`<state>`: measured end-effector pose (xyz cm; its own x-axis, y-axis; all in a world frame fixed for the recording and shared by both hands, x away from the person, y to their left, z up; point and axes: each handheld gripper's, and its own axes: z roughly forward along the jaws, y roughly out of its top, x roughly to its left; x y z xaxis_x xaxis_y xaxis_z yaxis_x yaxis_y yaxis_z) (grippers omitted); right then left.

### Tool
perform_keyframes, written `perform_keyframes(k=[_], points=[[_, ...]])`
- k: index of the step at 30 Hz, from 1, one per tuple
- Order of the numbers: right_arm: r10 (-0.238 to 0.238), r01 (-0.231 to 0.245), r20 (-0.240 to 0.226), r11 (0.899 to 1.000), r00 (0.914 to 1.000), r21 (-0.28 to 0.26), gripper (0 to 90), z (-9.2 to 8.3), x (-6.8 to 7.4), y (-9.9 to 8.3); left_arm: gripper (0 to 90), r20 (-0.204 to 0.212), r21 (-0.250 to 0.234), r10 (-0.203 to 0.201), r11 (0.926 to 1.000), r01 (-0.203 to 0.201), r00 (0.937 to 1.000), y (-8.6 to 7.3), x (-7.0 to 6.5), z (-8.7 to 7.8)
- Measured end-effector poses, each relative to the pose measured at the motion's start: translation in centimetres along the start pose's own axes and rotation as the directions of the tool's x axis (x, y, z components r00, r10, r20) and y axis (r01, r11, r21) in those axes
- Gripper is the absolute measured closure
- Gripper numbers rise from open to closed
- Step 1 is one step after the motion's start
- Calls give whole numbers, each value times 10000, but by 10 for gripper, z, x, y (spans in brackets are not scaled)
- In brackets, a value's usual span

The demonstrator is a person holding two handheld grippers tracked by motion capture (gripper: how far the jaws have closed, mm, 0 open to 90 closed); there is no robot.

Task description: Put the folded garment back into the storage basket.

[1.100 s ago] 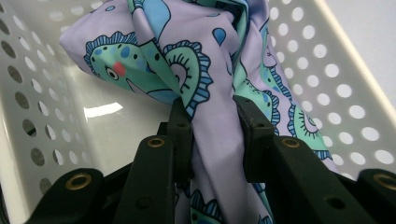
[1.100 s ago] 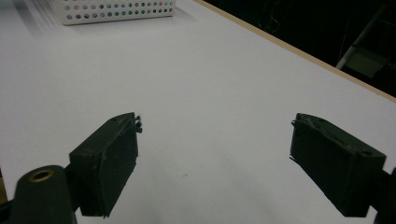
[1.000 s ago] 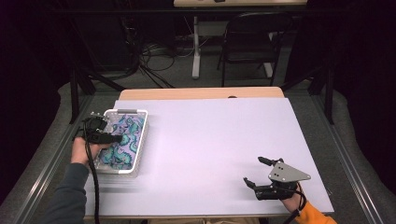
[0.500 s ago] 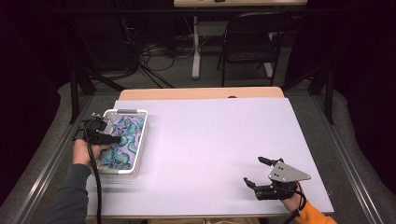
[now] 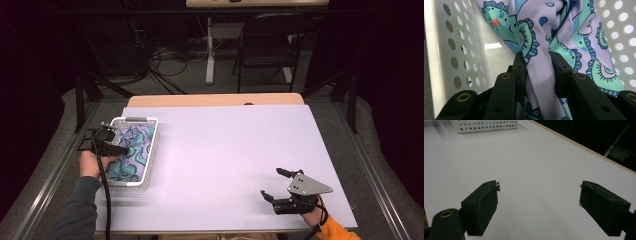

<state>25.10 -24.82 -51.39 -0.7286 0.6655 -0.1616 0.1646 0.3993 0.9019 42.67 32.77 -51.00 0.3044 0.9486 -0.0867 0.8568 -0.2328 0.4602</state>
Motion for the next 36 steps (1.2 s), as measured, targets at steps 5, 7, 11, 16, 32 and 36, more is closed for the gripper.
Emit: perform_keyframes(k=[5, 7, 11, 16, 32, 36], points=[[16, -16, -4, 10000, 10000, 36, 145, 0, 0, 0, 685, -174, 211, -182, 9996, 185, 9997, -1, -1, 5], [-26, 26, 29, 10000, 10000, 3, 145, 0, 0, 0, 684, -248, 283, -245, 9993, 252, 9994, -1, -1, 5], [-42, 42, 22, 10000, 10000, -16, 145, 0, 0, 0, 671, -492, 323, -327, 9989, 343, 9983, 0, -3, 6], [-47, 47, -9, 10000, 10000, -6, 145, 0, 0, 0, 624, -683, 334, -420, 9985, 444, 9968, 0, -2, 8], [-2, 2, -7, 10000, 10000, 8, 145, 0, 0, 0, 294, -744, -430, 724, 9962, -757, 9946, 3, -11, -36], [-11, 11, -3, 10000, 10000, 3, 145, 0, 0, 1, 210, -483, -799, 914, 9923, -951, 9946, 2, -14, -45]])
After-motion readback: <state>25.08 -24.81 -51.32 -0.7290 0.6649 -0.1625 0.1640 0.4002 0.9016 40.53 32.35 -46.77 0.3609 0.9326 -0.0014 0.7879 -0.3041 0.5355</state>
